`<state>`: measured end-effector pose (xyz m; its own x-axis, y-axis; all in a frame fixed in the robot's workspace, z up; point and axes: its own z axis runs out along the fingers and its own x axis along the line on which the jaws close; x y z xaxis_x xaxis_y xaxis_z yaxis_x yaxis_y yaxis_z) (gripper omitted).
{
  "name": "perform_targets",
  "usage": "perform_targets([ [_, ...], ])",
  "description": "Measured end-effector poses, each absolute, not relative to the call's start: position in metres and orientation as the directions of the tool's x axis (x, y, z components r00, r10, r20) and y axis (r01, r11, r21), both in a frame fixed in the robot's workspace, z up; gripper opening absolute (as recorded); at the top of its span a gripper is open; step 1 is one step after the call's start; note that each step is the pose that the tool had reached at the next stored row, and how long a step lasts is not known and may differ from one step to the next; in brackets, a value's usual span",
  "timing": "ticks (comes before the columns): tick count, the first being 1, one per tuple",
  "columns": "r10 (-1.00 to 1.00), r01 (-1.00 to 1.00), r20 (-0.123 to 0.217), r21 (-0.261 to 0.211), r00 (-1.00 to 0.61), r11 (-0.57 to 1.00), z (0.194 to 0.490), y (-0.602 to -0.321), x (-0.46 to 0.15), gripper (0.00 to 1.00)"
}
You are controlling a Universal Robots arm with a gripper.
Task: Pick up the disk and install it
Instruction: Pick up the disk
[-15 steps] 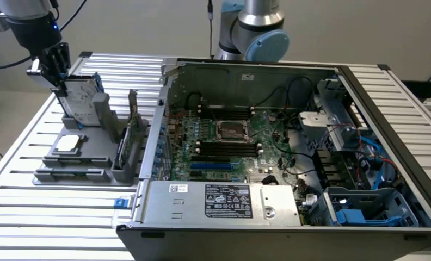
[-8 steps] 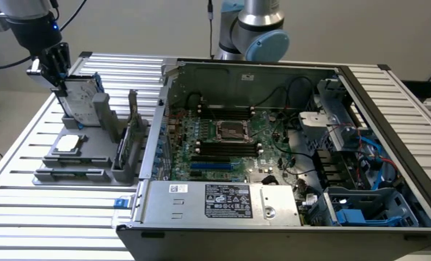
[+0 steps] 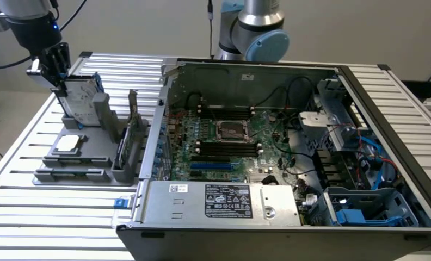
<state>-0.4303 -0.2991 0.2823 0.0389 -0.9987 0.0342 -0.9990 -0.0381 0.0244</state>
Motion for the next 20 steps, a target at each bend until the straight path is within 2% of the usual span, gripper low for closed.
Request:
perform_targets([
  [5,-0.999,-0.999,0.034,0.025,0.039,-0.038,0.292,-0.299,-0.430,0.33],
  [20,-0.999,-0.999,0.034,0.024,0.039,-0.038,0.356,-0.299,-0.430,0.33],
])
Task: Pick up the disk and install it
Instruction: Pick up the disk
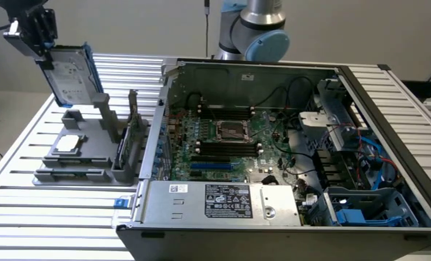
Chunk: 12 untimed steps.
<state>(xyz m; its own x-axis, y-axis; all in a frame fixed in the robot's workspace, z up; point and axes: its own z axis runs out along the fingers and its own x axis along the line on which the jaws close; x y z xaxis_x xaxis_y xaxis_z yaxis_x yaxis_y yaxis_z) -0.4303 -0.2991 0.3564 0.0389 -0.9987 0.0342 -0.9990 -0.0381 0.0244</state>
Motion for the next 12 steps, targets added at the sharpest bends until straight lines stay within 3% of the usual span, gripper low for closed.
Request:
perform_targets([
  [12,-0.999,-0.999,0.034,0.024,0.039,-0.038,0.398,-0.299,-0.428,0.33],
])
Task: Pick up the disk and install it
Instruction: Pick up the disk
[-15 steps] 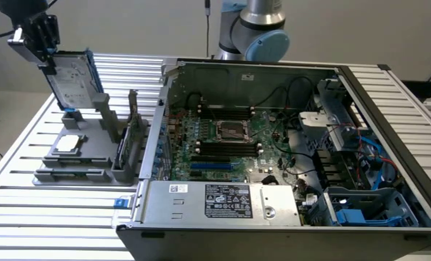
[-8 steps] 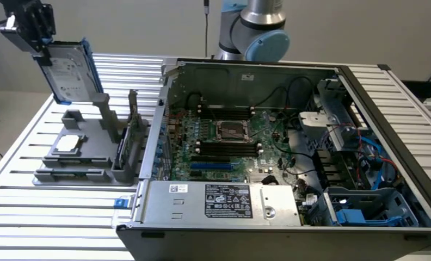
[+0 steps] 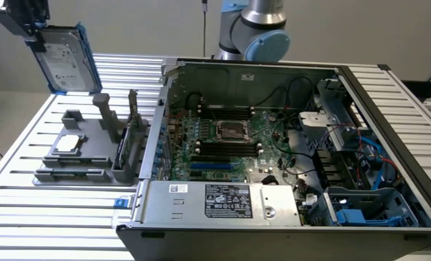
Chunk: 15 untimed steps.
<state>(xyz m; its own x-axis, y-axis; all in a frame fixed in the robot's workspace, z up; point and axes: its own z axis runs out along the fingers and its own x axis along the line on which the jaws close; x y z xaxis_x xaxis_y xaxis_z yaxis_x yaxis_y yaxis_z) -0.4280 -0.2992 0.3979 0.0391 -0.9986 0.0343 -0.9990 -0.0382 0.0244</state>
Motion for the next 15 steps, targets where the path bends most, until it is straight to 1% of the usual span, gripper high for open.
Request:
perform_targets([
  [6,-0.999,-0.999,0.034,0.024,0.039,-0.038,0.414,-0.303,-0.413,0.33],
  [15,-0.999,-0.999,0.034,0.025,0.039,-0.038,0.436,-0.313,-0.372,0.33],
])
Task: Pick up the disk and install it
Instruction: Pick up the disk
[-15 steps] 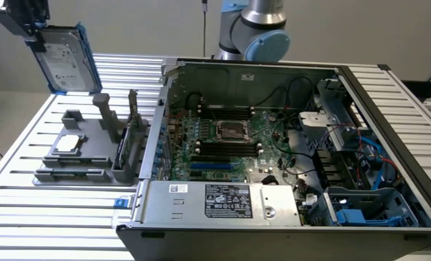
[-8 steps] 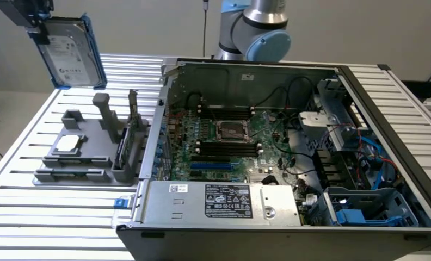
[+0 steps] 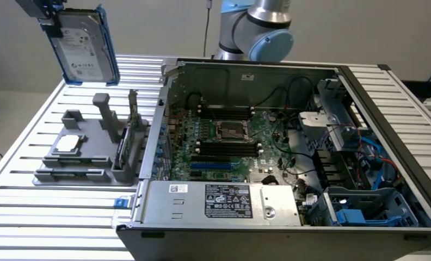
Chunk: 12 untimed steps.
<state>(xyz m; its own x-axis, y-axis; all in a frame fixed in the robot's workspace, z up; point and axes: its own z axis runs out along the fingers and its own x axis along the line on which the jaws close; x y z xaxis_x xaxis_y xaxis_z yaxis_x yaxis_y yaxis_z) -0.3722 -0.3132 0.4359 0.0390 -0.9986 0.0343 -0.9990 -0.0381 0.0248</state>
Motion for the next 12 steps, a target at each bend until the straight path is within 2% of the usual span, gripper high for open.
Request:
perform_targets([
  [12,-0.999,-0.999,0.034,0.025,0.039,-0.038,0.469,-0.330,-0.318,0.33],
])
